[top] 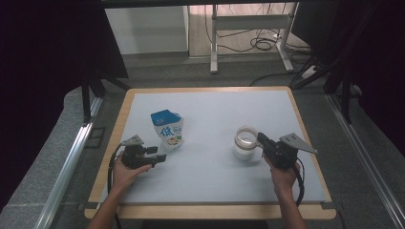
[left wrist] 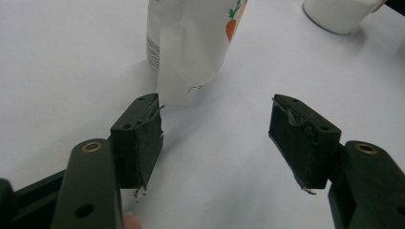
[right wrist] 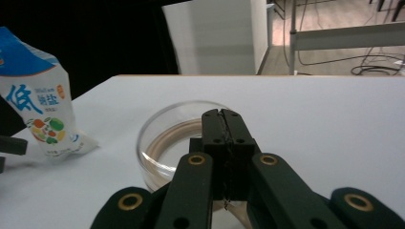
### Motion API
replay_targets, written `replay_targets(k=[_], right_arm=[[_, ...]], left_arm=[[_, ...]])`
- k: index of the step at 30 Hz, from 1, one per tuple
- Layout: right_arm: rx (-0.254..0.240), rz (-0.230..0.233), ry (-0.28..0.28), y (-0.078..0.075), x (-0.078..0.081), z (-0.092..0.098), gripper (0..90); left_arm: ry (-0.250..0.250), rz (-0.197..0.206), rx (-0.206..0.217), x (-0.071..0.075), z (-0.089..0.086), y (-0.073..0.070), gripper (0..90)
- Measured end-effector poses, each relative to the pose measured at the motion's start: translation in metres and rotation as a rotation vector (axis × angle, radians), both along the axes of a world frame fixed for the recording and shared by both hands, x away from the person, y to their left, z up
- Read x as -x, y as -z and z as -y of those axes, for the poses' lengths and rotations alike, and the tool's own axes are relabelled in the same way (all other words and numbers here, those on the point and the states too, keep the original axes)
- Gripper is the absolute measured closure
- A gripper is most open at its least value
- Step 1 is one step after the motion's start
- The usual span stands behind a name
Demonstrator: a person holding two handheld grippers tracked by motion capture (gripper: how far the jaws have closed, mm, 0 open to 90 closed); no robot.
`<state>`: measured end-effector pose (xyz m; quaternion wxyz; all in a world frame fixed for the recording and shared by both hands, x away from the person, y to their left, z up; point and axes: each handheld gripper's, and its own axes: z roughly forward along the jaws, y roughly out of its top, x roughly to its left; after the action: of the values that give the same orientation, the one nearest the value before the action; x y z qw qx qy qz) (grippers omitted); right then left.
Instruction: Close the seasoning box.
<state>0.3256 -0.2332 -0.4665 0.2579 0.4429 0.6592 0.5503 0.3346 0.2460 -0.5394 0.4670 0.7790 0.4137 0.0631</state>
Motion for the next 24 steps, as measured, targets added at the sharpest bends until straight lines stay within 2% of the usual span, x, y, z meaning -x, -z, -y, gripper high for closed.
replay_targets(k=[8,13,18,24], right_arm=[[0.007,-0.011,-0.056,-0.001,-0.001,-0.01,89.6],[0.01,-0.007,-0.068,-0.001,0.0,-0.01,89.6],[0.017,0.001,-0.046,-0.002,0.002,0.004,89.1],[0.018,-0.02,-0.023,0.007,0.002,0.029,83.9]], left_arm=[[0.001,-0.004,0.002,0.0,0.0,0.001,35.5],[0.001,-0.006,0.005,-0.001,-0.001,0.001,35.5],[0.002,-0.007,0.006,-0.001,-0.002,0.002,35.5],[0.004,-0.012,0.004,-0.002,-0.001,0.003,35.5]])
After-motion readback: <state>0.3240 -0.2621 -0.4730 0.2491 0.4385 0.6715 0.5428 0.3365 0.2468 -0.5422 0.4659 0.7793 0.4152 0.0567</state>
